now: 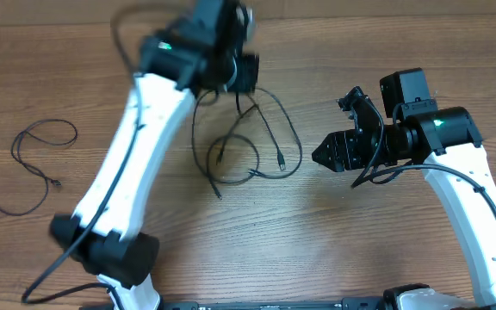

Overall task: Untangle cables
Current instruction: 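Lift the cable bundle with the left gripper up and toward the right gripper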

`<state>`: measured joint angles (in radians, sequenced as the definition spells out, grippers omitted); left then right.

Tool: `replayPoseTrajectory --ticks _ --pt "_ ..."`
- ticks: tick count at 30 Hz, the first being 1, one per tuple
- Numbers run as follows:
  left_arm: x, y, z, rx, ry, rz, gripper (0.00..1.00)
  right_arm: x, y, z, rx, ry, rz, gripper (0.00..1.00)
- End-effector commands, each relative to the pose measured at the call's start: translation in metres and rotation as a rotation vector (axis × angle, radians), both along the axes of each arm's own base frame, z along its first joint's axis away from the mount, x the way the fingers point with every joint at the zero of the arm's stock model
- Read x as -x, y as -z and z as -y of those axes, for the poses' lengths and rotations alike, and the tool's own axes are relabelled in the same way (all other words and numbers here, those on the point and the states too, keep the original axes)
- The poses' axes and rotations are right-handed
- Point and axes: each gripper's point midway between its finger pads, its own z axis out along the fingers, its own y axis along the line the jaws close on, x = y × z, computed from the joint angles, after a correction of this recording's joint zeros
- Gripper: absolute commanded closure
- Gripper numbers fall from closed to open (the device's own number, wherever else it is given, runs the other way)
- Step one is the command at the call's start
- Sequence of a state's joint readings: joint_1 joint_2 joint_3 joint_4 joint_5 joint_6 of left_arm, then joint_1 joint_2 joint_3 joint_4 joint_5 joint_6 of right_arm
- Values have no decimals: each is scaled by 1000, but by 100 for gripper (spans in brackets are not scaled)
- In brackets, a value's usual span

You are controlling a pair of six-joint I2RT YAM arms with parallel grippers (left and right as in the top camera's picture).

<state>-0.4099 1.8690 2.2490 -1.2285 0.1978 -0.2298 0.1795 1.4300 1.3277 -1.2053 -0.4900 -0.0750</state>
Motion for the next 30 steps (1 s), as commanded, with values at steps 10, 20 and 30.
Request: replayPoseTrajectory --ticks 10,20,30 --pt "97 -264 -49 239 51 721 96 -5 -8 -5 -19 -10 36 33" --pt "127 -251 0 377 385 619 96 -12 -27 -26 -158 -61 93 31" --pt "89 -136 10 210 378 238 96 -27 -40 -33 -203 -82 180 30"
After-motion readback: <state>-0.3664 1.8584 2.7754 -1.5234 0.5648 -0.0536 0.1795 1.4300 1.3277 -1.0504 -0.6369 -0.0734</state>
